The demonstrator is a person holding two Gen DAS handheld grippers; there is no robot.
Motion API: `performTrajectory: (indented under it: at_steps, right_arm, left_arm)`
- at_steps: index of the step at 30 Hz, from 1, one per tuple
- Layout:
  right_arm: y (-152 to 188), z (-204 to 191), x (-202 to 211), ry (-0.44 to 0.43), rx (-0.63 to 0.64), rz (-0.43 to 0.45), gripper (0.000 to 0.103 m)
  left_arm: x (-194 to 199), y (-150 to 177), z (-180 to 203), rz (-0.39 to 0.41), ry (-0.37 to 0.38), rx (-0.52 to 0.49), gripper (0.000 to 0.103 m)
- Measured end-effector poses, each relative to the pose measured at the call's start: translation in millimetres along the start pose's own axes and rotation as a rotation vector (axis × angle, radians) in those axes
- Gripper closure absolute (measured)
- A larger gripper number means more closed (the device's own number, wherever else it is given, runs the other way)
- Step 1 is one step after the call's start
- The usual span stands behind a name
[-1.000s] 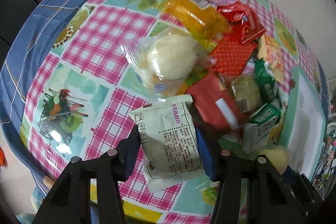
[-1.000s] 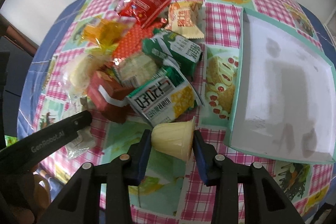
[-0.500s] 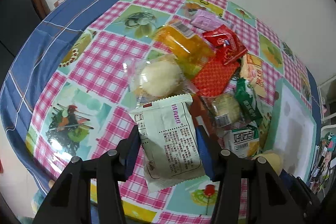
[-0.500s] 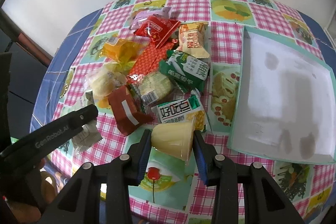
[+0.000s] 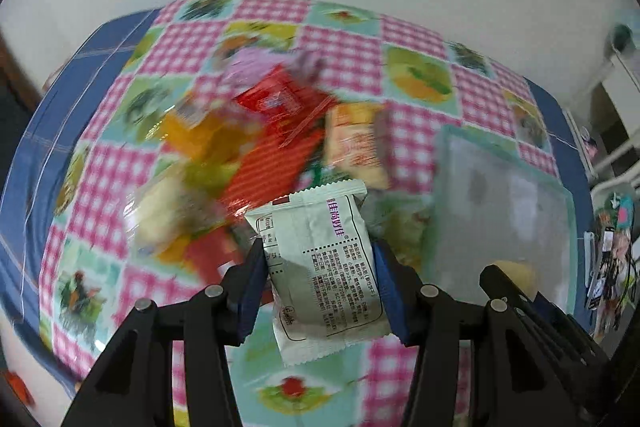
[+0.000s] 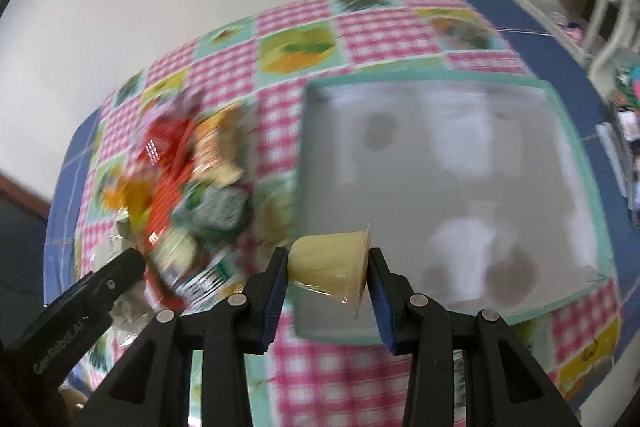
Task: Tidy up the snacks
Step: 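Carry both items over the white tray and open both tools to drop them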
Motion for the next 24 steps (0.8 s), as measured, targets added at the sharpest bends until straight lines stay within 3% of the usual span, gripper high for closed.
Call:
performTrajectory:
  at_steps: [11,16,24]
  right_arm:
    - [-43.6,65.8,-3.4,0.109,-0.164,0.11,0.061]
    - [-53.8,80.4,-13.5,0.159,-0.171,0.14,0.061]
    - [-59.5,98.0,-42.5,0.206,-0.177,0.116,0.061]
  left_arm:
    - [-33.4,-18.8,89.5,0.032,0.102,-0.135,0.049]
    - [-49.1,-19.1,109.3,0.042,0.122,-0.181,0.049]
    - [-71.2,-23.1,121.0,0.045,0.15,-0.199,0.049]
Point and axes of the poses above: each gripper's, at about its wrist camera, not at the fingertips, and x roughly against the way its jaws point, z to its right, y to its underside, the point moved 1 cm from there along -x, roughly the way its jaws point, and after that the axes turned 11 degrees about z, right-handed, at the moved point
